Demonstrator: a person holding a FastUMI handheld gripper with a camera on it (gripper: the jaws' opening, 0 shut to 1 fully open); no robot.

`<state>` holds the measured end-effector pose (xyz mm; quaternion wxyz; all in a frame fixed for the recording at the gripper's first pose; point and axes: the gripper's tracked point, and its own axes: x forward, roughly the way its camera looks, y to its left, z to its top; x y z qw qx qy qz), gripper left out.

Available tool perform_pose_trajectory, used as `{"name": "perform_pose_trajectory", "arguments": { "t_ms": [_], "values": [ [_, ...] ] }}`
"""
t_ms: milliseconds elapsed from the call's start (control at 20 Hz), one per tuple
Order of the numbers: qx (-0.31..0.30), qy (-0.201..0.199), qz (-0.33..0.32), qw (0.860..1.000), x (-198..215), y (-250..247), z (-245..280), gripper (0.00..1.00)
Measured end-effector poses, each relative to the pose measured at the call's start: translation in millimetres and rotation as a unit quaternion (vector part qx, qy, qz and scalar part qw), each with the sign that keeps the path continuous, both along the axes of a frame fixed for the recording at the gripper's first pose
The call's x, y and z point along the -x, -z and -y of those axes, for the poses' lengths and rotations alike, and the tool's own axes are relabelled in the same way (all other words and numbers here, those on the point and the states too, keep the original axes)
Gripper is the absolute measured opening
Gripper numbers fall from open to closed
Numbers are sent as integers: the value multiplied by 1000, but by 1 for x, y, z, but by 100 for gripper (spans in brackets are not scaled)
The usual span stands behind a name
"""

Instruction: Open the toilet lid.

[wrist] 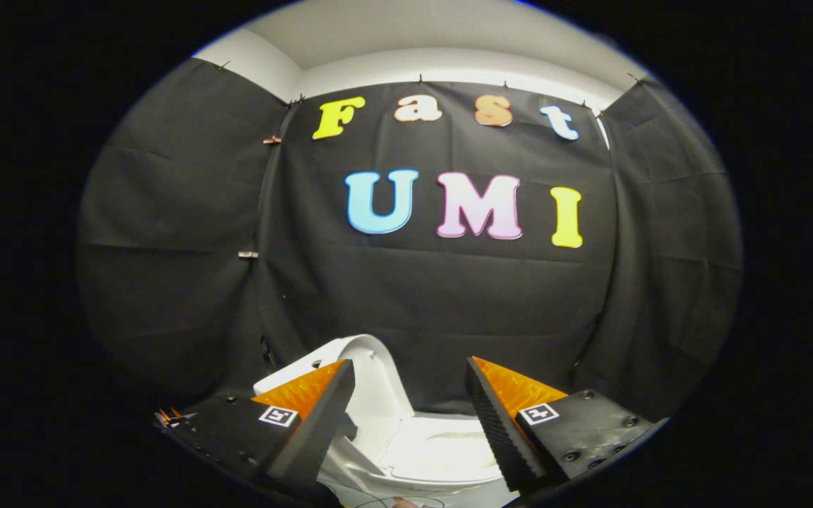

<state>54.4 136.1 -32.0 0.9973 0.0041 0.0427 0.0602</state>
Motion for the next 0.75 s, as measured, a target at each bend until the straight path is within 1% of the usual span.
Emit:
{"name": "perform_pose_trajectory", "arguments": {
  "t_ms": [200,350,550,750],
  "values": [
    [-7,25,33,999,23,-35,33,97],
    [-13,46,53,997,36,-52,57,97],
    [-25,62,55,996,50,-57,81,97],
    [-19,67,54,996,55,-59,92,97]
  ]
}}
